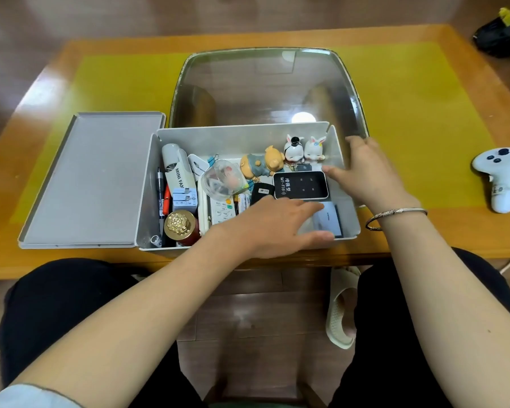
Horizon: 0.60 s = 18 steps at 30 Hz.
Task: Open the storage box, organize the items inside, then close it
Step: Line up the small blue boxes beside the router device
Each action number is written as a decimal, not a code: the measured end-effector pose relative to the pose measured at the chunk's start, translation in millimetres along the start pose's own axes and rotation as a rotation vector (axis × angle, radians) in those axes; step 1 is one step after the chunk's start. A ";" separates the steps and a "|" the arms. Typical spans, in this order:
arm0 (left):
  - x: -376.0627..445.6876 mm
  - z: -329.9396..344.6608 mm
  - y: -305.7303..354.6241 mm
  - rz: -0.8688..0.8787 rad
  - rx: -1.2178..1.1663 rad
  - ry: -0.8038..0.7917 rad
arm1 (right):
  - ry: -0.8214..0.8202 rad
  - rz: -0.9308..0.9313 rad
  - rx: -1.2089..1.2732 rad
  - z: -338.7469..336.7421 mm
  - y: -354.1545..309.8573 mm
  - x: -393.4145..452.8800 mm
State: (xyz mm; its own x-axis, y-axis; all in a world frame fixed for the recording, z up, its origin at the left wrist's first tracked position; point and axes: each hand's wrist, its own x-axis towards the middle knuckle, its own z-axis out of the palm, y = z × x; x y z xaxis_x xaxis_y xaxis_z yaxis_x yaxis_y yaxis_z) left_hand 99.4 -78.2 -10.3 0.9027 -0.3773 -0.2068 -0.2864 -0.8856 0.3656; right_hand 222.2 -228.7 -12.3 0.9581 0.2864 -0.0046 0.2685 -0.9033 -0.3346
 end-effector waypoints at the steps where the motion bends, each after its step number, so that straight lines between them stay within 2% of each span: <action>1: -3.6 -6.1 -3.6 -0.013 0.014 0.036 | 0.063 0.005 0.016 -2.0 -3.0 -0.8; 4: -15.1 -23.1 -20.5 -0.046 0.067 0.149 | 0.222 -0.096 0.127 -4.2 -18.1 -5.3; 6: -23.6 -32.8 -34.3 -0.092 0.059 0.212 | 0.220 -0.233 0.177 -1.6 -30.0 -10.7; 11: -48.8 -52.7 -66.1 -0.262 0.085 0.356 | -0.114 -0.458 0.133 12.2 -49.2 -20.6; 13: -59.4 -56.5 -77.4 -0.366 0.118 0.324 | -0.184 -0.475 0.058 17.5 -53.7 -22.3; 16: -70.4 -57.2 -90.3 -0.507 0.189 0.212 | -0.197 -0.454 -0.021 26.7 -61.8 -26.6; 18: -72.8 -55.3 -95.1 -0.564 0.205 0.140 | -0.230 -0.451 0.002 31.8 -67.1 -29.8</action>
State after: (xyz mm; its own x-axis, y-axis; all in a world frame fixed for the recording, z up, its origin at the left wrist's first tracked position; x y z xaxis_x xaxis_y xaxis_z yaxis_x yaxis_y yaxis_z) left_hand 78.7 48.4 20.2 0.9627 0.1909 -0.1917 0.2038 -0.9778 0.0496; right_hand 172.5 -166.5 -19.7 0.6997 0.7113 -0.0669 0.6503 -0.6728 -0.3528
